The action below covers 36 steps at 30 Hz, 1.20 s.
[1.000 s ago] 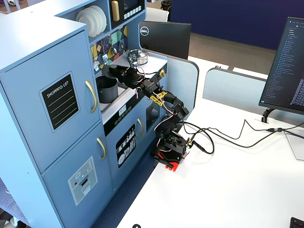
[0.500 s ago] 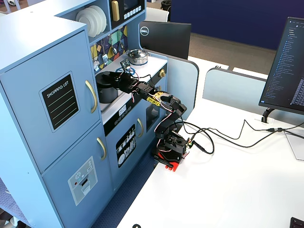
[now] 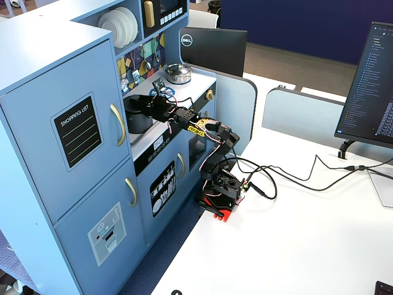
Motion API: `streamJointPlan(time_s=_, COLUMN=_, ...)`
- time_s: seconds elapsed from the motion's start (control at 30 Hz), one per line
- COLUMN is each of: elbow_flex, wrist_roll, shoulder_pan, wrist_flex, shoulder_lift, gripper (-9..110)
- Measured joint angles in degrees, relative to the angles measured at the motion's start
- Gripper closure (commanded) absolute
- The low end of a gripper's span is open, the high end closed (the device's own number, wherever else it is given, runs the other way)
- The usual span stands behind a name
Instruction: Pick up the lid from the counter and put it on the gray recipient
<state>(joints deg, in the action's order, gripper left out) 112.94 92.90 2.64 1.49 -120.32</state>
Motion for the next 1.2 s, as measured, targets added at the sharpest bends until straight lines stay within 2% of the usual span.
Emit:
streamJointPlan(time_s=0.33, elbow_flex=2.37, wrist_roll=0.18, shoulder_pan=-0.26, wrist_flex=0.79, shoulder_lift=0.26, gripper=100)
streamJointPlan(time_s=0.4, elbow_flex=2.46, wrist_roll=0.18, shoulder_pan=-0.26, wrist_flex=0.88, shoulder_lift=0.26, gripper=90)
streamJointPlan(time_s=0.6, elbow_flex=3.08, wrist_roll=0.0, shoulder_pan=-0.26, wrist_flex=-0.35, shoulder_lift=-1.41, gripper=72)
streamJointPlan(time_s=0.97, elbow_flex=4.57, wrist_roll=-0.97, shoulder_pan=2.99, wrist_flex=-3.43, shoulder_lift=-7.03, gripper=66)
streamJointPlan(time_s=1.1, elbow_flex=5.19, wrist_roll=-1.58, shoulder_pan=2.29, wrist_flex=-12.92, shoulder_lift=-14.06, gripper=69)
streamJointPlan(time_s=1.2, elbow_flex=5.71, wrist_roll=-1.58, shoulder_pan=0.44, wrist_flex=-24.17, shoulder_lift=-22.68, gripper=78)
